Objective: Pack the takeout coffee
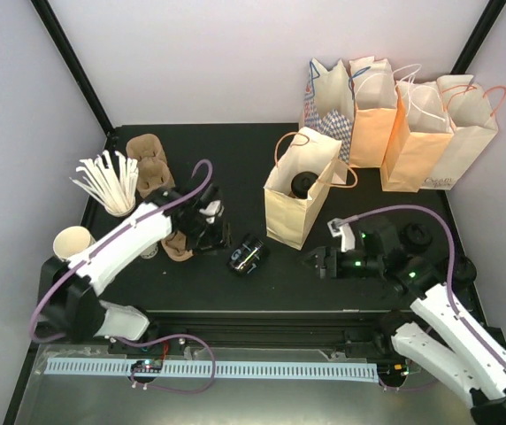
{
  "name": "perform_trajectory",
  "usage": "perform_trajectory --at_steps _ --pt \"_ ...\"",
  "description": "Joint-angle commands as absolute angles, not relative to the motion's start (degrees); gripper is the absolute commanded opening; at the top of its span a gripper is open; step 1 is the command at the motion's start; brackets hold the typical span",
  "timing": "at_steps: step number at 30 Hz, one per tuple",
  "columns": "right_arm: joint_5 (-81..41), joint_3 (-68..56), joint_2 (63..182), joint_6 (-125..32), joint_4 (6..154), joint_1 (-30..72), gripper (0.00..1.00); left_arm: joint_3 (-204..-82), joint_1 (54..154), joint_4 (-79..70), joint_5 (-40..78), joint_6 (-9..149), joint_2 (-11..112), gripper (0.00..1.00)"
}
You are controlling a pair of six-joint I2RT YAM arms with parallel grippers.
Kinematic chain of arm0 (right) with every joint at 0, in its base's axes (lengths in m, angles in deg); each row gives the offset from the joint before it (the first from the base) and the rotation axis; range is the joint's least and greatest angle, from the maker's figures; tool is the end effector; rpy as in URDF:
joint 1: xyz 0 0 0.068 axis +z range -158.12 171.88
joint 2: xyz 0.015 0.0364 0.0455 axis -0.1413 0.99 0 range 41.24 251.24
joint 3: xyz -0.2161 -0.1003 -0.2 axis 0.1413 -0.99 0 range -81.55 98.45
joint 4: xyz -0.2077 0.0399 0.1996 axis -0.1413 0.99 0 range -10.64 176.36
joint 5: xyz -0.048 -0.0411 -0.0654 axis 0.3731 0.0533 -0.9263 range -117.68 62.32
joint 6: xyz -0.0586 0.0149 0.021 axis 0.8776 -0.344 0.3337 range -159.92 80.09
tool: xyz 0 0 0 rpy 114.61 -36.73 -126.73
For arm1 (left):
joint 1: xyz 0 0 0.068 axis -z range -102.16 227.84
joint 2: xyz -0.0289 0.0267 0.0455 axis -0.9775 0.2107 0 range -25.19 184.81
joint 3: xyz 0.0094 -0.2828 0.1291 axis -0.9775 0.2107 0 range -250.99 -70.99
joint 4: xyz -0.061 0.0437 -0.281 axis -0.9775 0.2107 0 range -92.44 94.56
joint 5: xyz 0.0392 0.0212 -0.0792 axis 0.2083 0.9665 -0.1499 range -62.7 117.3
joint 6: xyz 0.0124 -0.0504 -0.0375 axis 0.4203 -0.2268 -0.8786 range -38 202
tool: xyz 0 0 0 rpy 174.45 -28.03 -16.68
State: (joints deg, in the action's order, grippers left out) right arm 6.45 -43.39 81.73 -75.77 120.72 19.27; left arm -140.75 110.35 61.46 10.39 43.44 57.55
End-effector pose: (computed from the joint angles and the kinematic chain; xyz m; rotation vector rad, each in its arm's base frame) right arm 0.1210 0.0941 0.2797 -0.1420 2.5030 1.2071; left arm 0.2384 -0.1689 0.2925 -0.1096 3.0718 -0.5771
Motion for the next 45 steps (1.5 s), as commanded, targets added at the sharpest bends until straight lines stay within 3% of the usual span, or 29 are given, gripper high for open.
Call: perform_trajectory --at_steps 1,7,15,19,23,29,45 --pt "-5.1 -44.2 82.2 -80.9 101.3 31.1 0.84 -127.5 110.8 45.9 -4.0 40.2 48.9 0.57" --pt "-17.6 -46.5 88.9 -75.7 86.9 43.0 0.76 -109.8 110.8 26.4 -13.4 29.0 39.9 0.57" --pt "-23.1 -47.5 98.5 -68.6 82.5 43.0 0.87 -105.3 110.8 19.3 -17.8 26.7 43.3 0.57" --pt "-16.6 -49.1 103.5 -71.1 78.6 39.0 0.92 -103.7 110.8 16.4 -17.8 25.1 43.8 0.56" --pt "-9.0 -51.9 108.0 -75.4 71.0 33.6 0.92 -102.3 110.8 14.9 -18.3 23.6 45.4 0.53" --pt "-2.7 -49.7 116.6 -75.9 66.9 33.1 0.89 -102.1 110.8 13.8 -17.9 23.9 47.4 0.51" --pt "0.2 -48.2 128.2 -76.2 53.4 35.1 0.83 -104.9 109.5 19.2 -17.0 29.9 52.6 0.45"
